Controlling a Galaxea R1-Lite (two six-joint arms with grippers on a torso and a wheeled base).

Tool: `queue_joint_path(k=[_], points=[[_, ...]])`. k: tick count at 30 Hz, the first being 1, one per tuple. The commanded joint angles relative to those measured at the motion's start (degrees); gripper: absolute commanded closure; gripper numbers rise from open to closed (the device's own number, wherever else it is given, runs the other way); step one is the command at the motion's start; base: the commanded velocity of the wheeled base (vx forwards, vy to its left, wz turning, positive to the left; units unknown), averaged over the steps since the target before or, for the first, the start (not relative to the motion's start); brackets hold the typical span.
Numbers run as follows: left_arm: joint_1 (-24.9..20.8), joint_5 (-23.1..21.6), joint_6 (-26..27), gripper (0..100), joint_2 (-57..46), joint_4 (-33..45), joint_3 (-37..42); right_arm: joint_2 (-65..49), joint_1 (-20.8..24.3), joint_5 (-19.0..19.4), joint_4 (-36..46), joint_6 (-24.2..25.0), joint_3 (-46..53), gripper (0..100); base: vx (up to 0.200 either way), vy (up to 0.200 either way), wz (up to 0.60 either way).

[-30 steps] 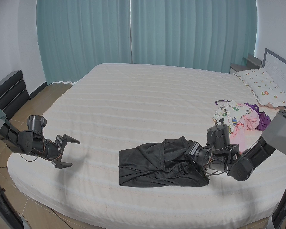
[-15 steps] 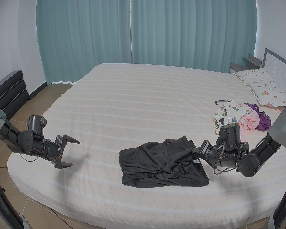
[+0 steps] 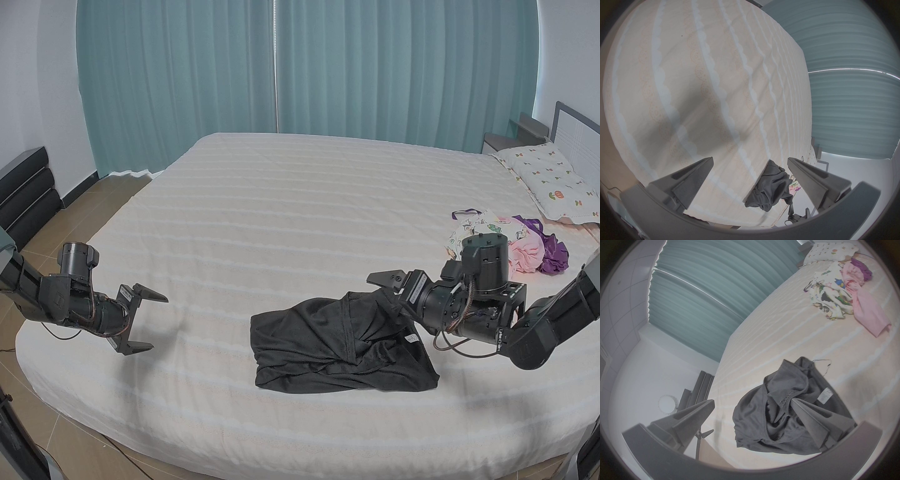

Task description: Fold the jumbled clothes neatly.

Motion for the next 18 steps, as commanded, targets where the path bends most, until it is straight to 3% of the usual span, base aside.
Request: queue_joint_path(k=[1, 18], points=[[0.03, -0.07, -0.05, 0, 0.18, -0.03, 0.05, 7.05, 4.08, -1.12, 0.13, -0.51, -4.15, 0, 0.0, 0.0, 0.0], [0.03, 0.02, -0.05, 0, 0.18, -0.03, 0.05, -3.06, 5.4, -6.92, 2.68, -2.44, -6.0, 0, 0.0, 0.0, 0.0]])
